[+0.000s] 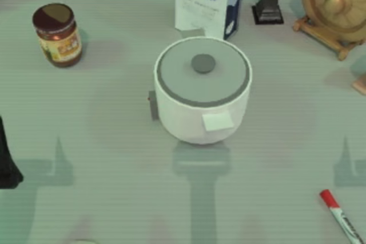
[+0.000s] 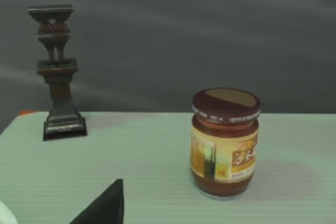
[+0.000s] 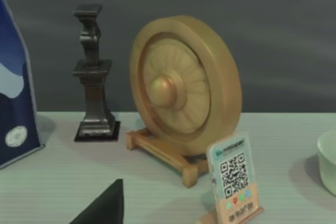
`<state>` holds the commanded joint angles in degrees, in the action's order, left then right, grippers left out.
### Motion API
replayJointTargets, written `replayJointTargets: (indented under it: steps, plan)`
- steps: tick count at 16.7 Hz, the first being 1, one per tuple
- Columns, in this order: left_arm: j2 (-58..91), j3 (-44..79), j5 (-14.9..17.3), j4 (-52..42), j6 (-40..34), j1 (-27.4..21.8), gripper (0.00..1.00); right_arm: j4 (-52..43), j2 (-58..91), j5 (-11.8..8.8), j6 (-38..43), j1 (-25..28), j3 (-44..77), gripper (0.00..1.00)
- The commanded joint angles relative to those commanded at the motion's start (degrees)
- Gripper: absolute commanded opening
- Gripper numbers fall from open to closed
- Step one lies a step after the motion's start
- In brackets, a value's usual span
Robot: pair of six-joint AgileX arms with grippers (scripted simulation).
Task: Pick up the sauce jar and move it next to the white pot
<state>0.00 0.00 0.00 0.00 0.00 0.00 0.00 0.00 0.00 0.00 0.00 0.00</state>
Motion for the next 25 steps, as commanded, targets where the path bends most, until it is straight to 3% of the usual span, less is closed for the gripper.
replayJointTargets:
  steps: [5, 12, 17, 25]
  plan:
    - [3.08, 1.57, 0.45, -2.63, 0.55, -0.05, 1.0, 0.0, 0.0, 0.0, 0.0, 0.0, 0.0, 1.0]
    - [26.74, 19.35, 4.23, -19.79, 5.85, -0.99, 1.0, 0.0, 0.0, 0.0, 0.0, 0.0, 0.0, 1.0]
    - [51.37, 44.33, 7.63, -33.85, 12.74, -1.68, 1.0, 0.0, 0.0, 0.0, 0.0, 0.0, 0.0, 1.0]
    - [94.8, 95.05, 11.47, -53.15, 26.03, -1.53, 1.0, 0.0, 0.0, 0.0, 0.0, 0.0, 0.0, 1.0]
